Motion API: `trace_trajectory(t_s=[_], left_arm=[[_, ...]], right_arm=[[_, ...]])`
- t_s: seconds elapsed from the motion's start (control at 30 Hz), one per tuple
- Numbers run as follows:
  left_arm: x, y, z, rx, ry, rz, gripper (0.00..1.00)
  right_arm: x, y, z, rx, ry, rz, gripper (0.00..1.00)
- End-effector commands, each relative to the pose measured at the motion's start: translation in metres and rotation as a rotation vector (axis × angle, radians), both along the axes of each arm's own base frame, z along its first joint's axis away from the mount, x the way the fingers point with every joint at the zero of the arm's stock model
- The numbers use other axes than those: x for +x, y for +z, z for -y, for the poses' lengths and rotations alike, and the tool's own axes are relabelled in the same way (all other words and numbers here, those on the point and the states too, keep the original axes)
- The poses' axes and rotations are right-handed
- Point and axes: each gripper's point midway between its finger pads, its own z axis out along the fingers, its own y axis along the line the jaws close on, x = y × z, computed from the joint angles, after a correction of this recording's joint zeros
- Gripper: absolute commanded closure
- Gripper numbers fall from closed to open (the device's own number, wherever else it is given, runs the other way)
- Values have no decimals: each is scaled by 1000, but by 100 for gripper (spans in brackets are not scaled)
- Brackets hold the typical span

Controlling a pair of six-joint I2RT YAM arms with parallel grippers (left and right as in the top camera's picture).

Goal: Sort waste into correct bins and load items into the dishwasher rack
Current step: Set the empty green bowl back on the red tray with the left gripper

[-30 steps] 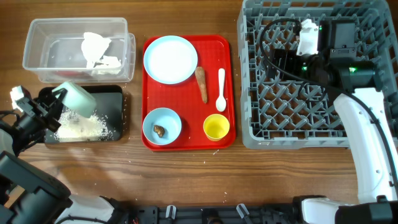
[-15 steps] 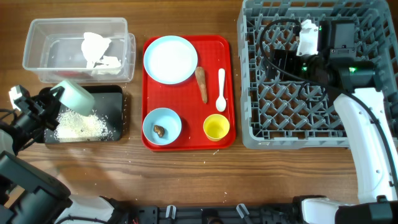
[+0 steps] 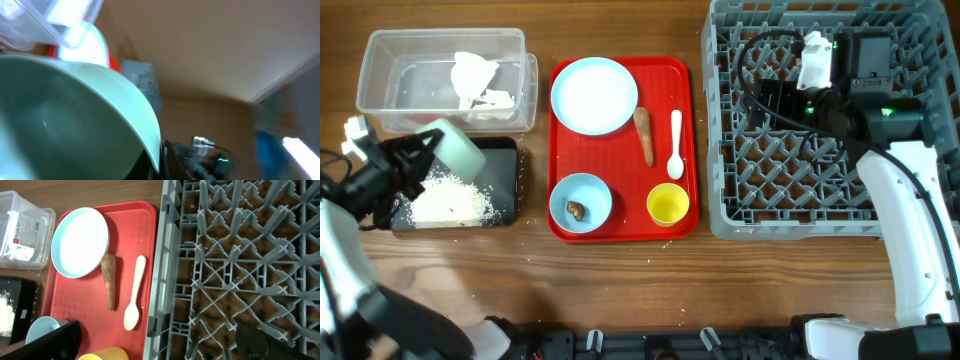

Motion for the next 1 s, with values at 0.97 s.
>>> trace_trajectory(t_s=[0.97], left_arm=[[9,-180,286,1517,-793,94,74]], right_arm=[[-1,2,-5,14,11,-9,0]])
